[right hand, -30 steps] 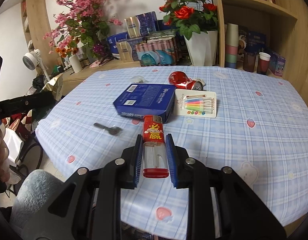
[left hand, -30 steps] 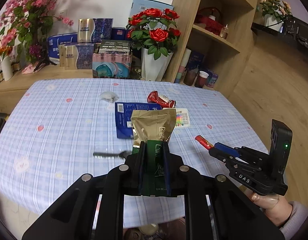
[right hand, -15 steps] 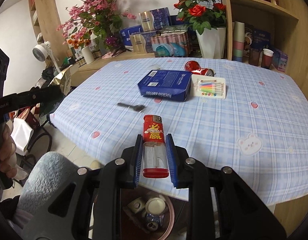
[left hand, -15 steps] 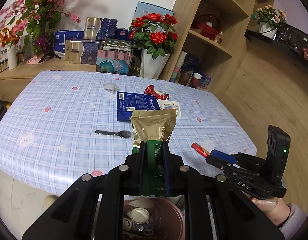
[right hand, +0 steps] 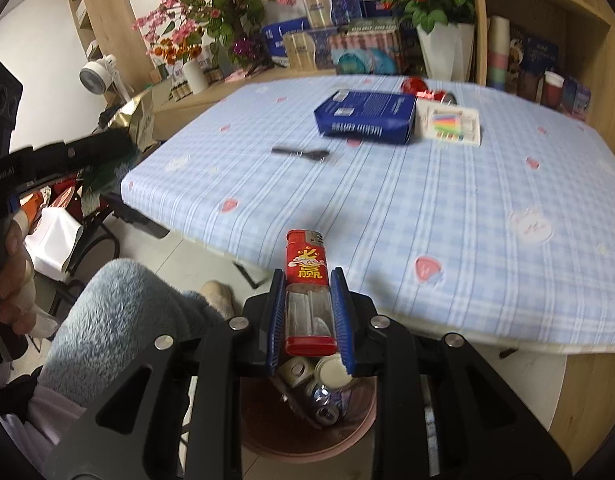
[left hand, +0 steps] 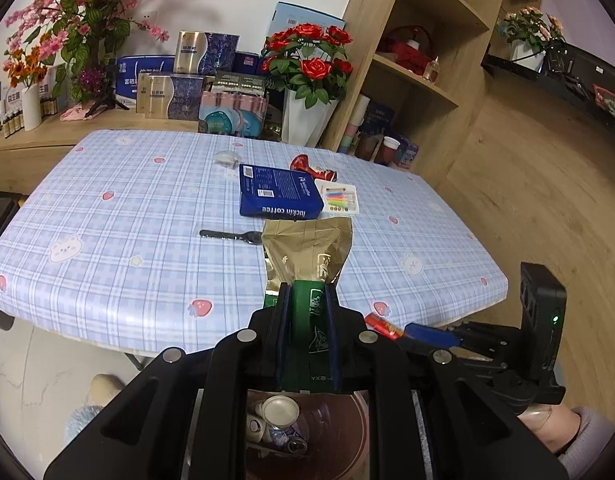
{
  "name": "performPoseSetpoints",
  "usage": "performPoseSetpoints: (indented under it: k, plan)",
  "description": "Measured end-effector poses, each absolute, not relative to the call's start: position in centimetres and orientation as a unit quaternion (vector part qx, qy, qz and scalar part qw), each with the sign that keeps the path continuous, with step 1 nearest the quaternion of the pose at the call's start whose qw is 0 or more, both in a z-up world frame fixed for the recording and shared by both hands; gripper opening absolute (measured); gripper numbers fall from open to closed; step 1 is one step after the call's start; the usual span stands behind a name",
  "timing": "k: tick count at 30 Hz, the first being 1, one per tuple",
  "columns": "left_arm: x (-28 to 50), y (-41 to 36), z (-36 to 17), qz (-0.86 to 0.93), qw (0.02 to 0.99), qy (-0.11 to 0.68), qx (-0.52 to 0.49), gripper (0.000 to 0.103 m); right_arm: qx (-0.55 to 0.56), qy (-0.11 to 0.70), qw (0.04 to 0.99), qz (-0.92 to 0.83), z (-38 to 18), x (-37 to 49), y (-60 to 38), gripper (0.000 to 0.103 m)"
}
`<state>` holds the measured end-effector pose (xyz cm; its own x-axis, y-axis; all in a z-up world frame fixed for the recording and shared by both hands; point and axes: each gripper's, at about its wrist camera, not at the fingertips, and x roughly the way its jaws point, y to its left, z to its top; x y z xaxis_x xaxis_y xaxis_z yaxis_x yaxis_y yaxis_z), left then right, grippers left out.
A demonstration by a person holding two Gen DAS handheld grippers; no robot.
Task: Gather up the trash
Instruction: 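Carry the lighter and coffee packet over the brown bin and release both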
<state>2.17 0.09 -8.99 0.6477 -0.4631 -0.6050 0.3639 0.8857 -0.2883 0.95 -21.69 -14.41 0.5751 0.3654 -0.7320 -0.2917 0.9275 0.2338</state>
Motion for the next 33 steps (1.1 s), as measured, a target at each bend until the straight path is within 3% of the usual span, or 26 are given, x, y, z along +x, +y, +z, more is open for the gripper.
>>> performPoseSetpoints:
  k: [6,10,14,21,33]
  plan:
    - [1.7,0.0,-9.2,-0.230,0.905,0.352,-0.069,0.016,0.047,0.448,0.871,0.198,-15.7,0.5,-21.2,0.028]
    - [1.5,-0.2,-9.6,-0.230,0.903,0.357,-0.067,0.016,0.054,0.442,0.876,0.188,-15.6,0.4,-21.7,0.049]
    - [1.4,-0.4,-10.2,-0.233,0.899,0.364,-0.068,0.016,0.058,0.425,0.888,0.166,-14.9,0.5,-22.8,0.054]
    - [1.2,-1.3,-11.3,-0.242,0.892,0.377,-0.058,0.017,0.062,0.394,0.909,0.120,-13.2,0.6,-25.1,0.074]
    - [0.8,-2.4,-12.7,-0.257,0.881,0.395,-0.050,0.017,0.068,0.368,0.923,0.086,-12.0,0.7,-26.9,0.088]
